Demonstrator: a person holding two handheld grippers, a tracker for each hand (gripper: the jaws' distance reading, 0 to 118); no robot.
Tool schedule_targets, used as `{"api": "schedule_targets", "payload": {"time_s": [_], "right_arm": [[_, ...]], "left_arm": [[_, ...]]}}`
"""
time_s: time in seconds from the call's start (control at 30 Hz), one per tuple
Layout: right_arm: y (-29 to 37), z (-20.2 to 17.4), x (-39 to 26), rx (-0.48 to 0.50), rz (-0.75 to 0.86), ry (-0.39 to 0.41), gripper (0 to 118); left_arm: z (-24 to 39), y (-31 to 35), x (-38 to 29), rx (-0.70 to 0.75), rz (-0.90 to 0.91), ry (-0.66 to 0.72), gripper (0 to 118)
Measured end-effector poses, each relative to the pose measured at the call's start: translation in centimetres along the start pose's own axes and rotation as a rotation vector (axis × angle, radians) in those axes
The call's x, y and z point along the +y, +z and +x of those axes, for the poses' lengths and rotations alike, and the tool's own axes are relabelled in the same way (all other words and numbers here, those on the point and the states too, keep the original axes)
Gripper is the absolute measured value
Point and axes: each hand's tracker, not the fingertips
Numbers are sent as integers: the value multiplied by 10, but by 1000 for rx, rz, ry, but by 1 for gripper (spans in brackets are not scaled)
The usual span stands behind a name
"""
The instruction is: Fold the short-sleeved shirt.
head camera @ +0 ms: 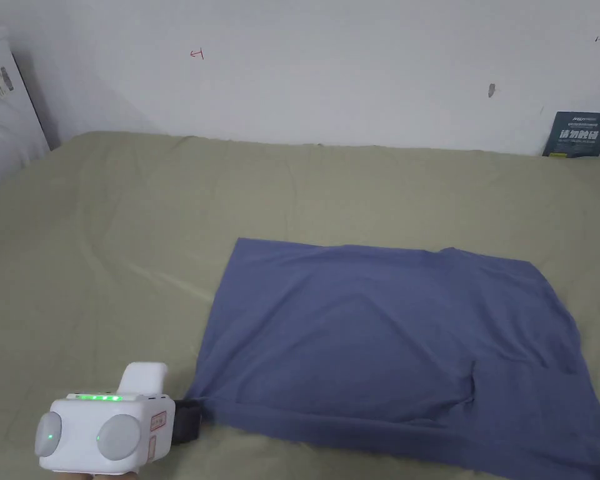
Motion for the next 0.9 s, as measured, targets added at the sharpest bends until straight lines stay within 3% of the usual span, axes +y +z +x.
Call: {"api": "schedule_targets", "payload": {"time_s": [0.07,0.1,0.3,0.33,0.4,0.43,0.7,0.77,0.83,0.9], "right_arm": [[-1,-1,-2,1,-9,4,0],[-1,-1,-3,0,-11,7,0],[-15,13,-3,-5,-16,16,3],[-16,15,-1,0,-17,11,27],[-21,18,2,3,-29,7,116],[-28,19,2,22,-66,15,118],[-63,12,5,31,-117,57,116],[-73,13,3,26,-148,69,107],[-73,16,-2,30,-134,72,43],[-66,19,-2,66,-102,38,15]], "left_arm": [[4,4,-1,-37,2,20,18],[7,7,-2,-49,7,17,4],[13,13,-1,-29,16,4,4],[12,15,1,-21,23,7,4],[10,15,1,-32,23,13,4],[11,16,1,-26,24,6,4],[15,16,2,-34,14,26,4],[15,15,2,-32,9,28,4],[15,13,3,-35,3,25,4],[15,12,3,-35,0,22,4]]}}
